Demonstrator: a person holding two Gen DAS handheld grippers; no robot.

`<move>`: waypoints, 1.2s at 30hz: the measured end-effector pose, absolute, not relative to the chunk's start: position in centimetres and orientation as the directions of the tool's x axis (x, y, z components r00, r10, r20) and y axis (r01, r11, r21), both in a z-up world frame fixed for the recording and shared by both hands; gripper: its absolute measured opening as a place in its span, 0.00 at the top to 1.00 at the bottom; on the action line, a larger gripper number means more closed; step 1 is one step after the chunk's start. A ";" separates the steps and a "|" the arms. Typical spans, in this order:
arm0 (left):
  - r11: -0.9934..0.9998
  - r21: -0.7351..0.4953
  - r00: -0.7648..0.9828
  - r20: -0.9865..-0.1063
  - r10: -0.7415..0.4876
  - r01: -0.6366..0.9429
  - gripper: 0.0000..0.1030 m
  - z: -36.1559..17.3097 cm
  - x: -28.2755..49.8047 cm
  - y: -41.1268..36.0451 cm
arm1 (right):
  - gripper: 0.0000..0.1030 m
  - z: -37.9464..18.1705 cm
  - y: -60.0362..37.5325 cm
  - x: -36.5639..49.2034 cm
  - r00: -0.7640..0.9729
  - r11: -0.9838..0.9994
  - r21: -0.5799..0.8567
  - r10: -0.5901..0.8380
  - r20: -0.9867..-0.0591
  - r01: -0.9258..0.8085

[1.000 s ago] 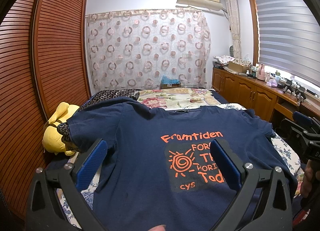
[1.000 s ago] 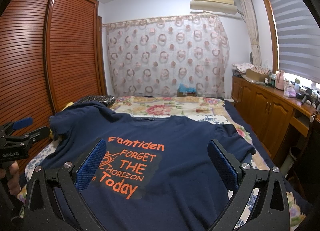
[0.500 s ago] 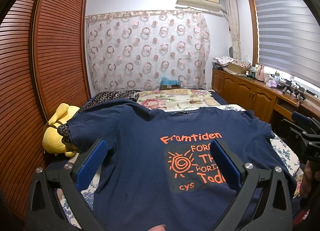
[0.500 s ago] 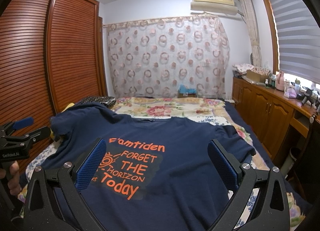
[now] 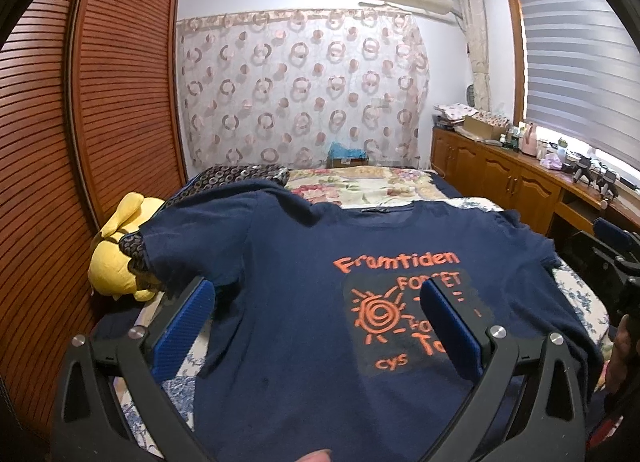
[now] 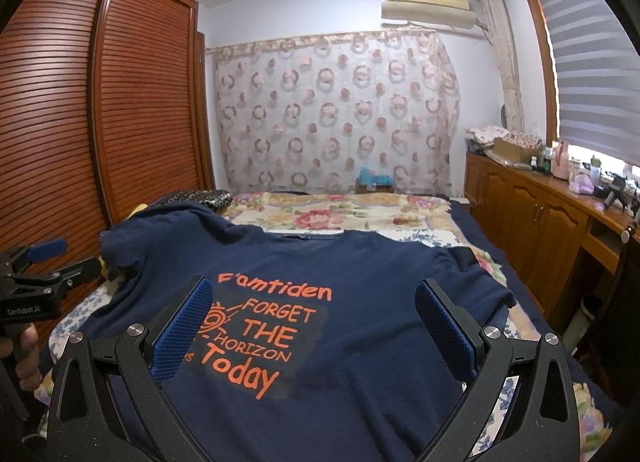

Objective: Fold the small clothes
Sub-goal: 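Grasp the navy T-shirt's side edge by the dotted cloth with the left gripper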

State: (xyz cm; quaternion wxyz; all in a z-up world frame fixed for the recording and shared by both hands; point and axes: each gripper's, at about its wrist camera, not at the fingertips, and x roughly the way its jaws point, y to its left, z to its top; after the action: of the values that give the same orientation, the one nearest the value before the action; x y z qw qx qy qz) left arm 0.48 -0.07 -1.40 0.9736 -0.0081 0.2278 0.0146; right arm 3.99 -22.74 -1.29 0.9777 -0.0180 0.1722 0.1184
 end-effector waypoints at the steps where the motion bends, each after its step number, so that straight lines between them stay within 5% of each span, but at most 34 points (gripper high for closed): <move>1: 0.999 -0.009 0.894 -0.447 0.028 -0.036 0.00 -1.6 0.5 0.4 | 0.00 -1.3 -22.9 4.0 0.913 0.971 0.005 0.226 -0.340 -0.238; 8: 0.998 -0.014 0.867 -0.496 0.046 -0.061 0.00 -3.7 1.8 4.1 | 0.00 -2.5 -21.3 5.8 0.910 0.962 -0.025 0.250 -0.331 -0.273; 20: 0.994 -0.065 0.831 -0.555 0.039 -0.090 0.00 -5.7 3.2 11.2 | 0.00 -6.0 -17.7 10.2 0.794 0.897 0.016 0.400 -0.457 -0.443; 27: 0.989 -0.102 0.832 -0.554 0.031 -0.105 0.14 -4.8 5.2 15.9 | 0.02 -7.6 -15.5 11.7 0.748 0.872 -0.012 0.413 -0.520 -0.490; 36: 0.972 -0.201 0.790 -0.613 -0.026 -0.125 0.45 -4.7 11.1 20.9 | 0.02 -8.7 -14.3 12.2 0.691 0.841 -0.010 0.438 -0.575 -0.541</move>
State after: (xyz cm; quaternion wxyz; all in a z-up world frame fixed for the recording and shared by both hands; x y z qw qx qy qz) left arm 11.07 20.91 -4.67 0.9387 -0.1163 0.3233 0.0264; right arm 12.19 -14.27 -8.65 0.9152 -0.0894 0.2879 0.2675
